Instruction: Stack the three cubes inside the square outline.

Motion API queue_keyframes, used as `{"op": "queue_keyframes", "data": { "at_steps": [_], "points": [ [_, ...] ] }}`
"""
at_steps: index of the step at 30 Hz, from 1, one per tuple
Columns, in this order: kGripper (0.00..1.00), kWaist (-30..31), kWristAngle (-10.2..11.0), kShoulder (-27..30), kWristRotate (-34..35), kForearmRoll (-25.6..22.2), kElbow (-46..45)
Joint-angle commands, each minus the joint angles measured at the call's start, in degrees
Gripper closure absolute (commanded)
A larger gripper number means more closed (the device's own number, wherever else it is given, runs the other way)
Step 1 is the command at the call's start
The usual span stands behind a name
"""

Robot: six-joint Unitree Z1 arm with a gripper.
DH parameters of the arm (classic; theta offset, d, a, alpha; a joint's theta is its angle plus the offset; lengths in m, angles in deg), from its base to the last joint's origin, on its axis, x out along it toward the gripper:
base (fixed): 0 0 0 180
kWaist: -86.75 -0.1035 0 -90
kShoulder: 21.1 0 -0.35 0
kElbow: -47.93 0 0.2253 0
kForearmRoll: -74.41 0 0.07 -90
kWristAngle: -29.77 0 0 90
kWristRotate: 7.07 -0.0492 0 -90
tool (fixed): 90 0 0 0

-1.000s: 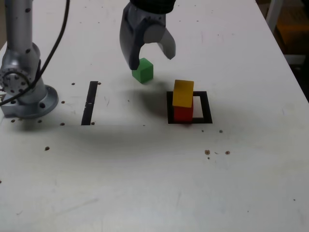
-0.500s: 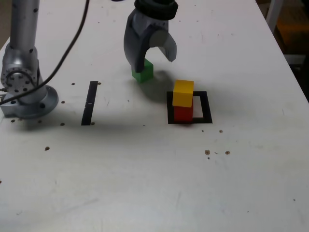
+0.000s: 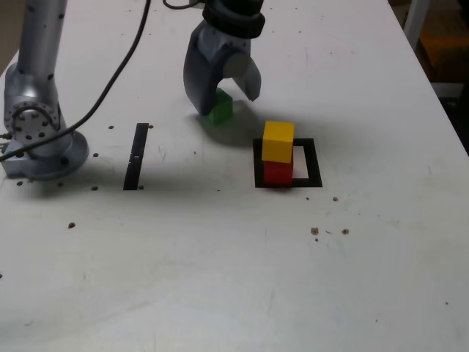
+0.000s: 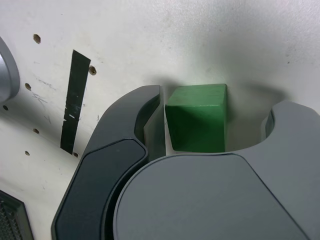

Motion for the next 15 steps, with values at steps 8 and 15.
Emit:
{"op": "queue_keyframes", "data": {
  "at_steps": [8, 15],
  "points": [
    [0.24, -0.62, -1.28, -3.31, -2.0, 0.66, 0.35],
    [0.51, -1.07, -0.09, -3.6, -2.45, 2.16, 1.35]
  ]
}}
